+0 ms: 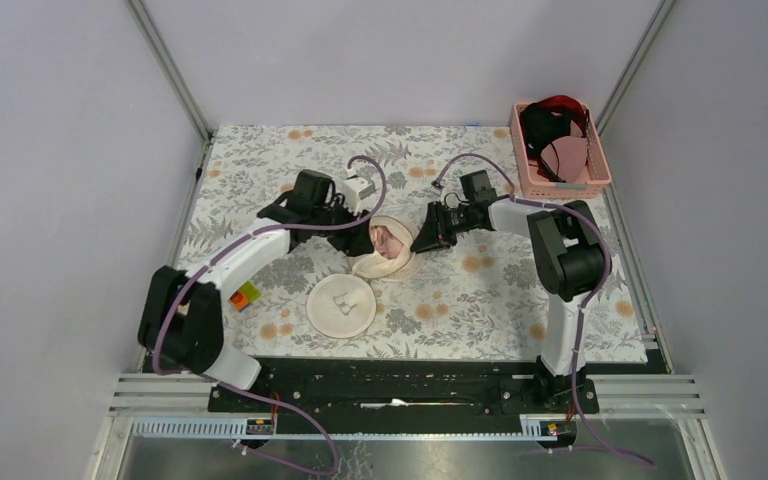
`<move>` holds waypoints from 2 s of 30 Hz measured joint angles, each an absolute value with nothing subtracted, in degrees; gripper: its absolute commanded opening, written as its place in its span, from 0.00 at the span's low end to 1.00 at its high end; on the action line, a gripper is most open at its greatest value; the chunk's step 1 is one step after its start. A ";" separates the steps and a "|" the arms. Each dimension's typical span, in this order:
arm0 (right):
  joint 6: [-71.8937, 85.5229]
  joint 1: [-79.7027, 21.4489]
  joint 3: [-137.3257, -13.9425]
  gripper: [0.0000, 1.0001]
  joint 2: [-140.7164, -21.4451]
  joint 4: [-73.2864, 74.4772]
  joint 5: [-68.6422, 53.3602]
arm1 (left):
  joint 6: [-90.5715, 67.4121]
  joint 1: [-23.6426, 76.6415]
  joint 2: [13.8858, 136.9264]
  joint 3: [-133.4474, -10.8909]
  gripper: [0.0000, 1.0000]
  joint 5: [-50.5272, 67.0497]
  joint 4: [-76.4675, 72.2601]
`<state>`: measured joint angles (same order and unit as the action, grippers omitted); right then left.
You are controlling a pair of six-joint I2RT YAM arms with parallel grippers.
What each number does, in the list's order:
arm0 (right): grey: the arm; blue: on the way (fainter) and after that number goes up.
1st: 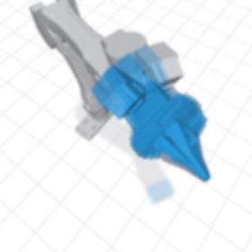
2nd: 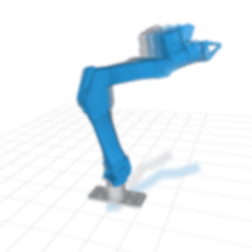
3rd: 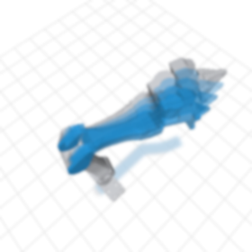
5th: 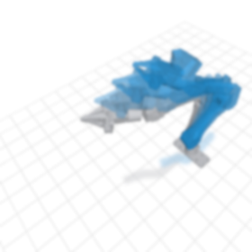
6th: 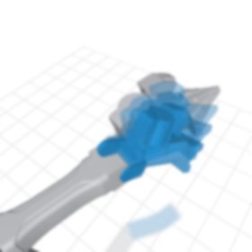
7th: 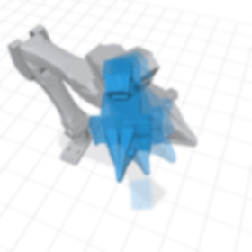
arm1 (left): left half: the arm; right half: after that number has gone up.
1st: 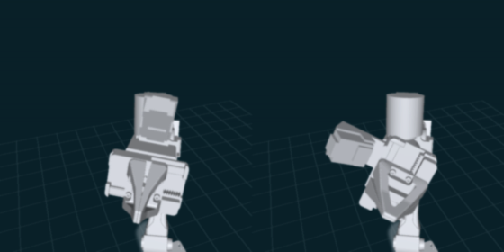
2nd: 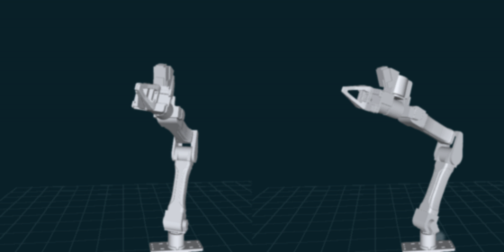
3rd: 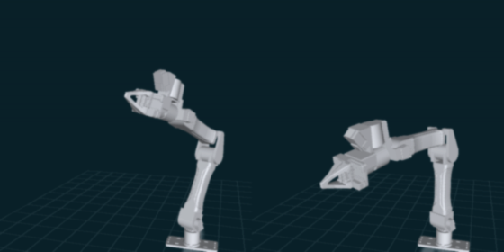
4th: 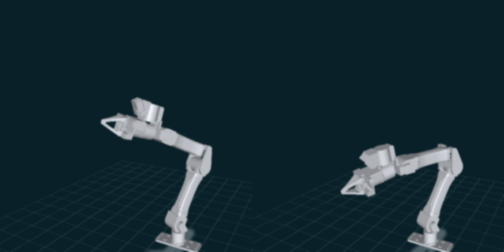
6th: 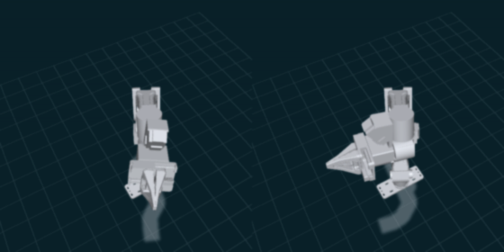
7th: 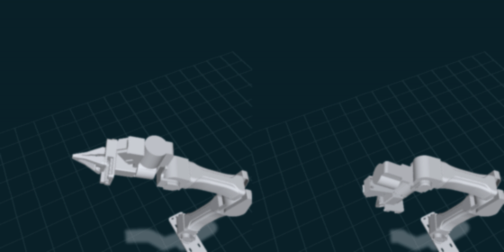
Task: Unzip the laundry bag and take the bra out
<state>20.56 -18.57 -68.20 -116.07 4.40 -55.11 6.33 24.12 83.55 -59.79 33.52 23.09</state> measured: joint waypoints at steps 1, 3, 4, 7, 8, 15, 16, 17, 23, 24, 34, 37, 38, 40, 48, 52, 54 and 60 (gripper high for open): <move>20.32 -18.57 -68.20 0.34 -115.52 4.54 -55.37 | 5.87 24.53 85.30 -59.92 0.51 32.23 21.47; 19.64 -18.55 -68.31 0.40 -114.37 5.04 -55.72 | 5.50 25.45 88.05 -60.14 0.50 30.15 19.44; 19.07 -18.52 -68.58 0.42 -113.82 5.58 -55.96 | 5.41 25.91 89.49 -60.51 0.50 29.17 18.87; 17.19 -18.15 -70.08 0.49 -112.99 7.70 -56.58 | 5.19 26.87 93.30 -61.95 0.50 26.81 17.02; 16.75 -17.91 -70.50 0.51 -112.95 8.32 -56.64 | 5.08 27.11 94.35 -62.37 0.50 26.00 16.29; 14.17 -13.93 -71.75 0.52 -112.88 11.77 -55.18 | 3.95 27.88 100.05 -66.02 0.51 21.98 12.64; 13.76 -13.45 -71.99 0.52 -112.92 12.21 -54.24 | 3.86 28.01 100.71 -66.39 0.53 21.65 12.19; 13.34 -13.08 -72.40 0.52 -113.03 12.73 -53.15 | 3.79 28.18 101.34 -66.74 0.57 21.15 11.88; 12.25 -12.93 -76.27 0.55 -116.62 13.67 -50.02 | 3.25 29.32 104.53 -67.90 0.63 16.43 10.72; 12.27 -12.93 -76.99 0.54 -117.78 13.72 -49.93 | 3.16 29.50 104.88 -67.94 0.63 15.77 10.61; 13.43 -13.56 -77.78 0.52 -123.15 13.67 -50.61 | 3.18 31.07 108.97 -68.93 0.56 12.86 10.61; 13.76 -14.33 -77.84 0.47 -123.44 13.41 -50.83 | 3.22 31.11 109.34 -68.93 0.51 12.45 10.48; 13.93 -14.66 -77.87 0.45 -123.68 13.37 -51.16 | 3.27 31.11 109.43 -68.93 0.48 12.38 10.41; 14.24 -15.25 -77.87 0.34 -124.25 13.26 -52.10 | 3.42 31.07 109.80 -69.06 0.45 12.21 10.31; 16.03 -15.86 -77.87 0.00 -125.34 12.75 -53.54 | 2.94 31.03 110.34 -69.43 0.00 13.50 10.41; 16.08 -15.68 -77.87 0.00 -125.34 12.82 -52.97 | 3.27 30.65 108.64 -69.21 0.00 16.12 11.09; 15.99 -15.64 -77.87 0.00 -125.34 12.91 -52.58 | 3.73 30.33 105.93 -68.79 0.00 18.24 11.86; 15.70 -15.62 -77.87 0.00 -125.34 13.08 -51.42 | 4.19 28.64 94.85 -68.88 0.00 27.77 13.56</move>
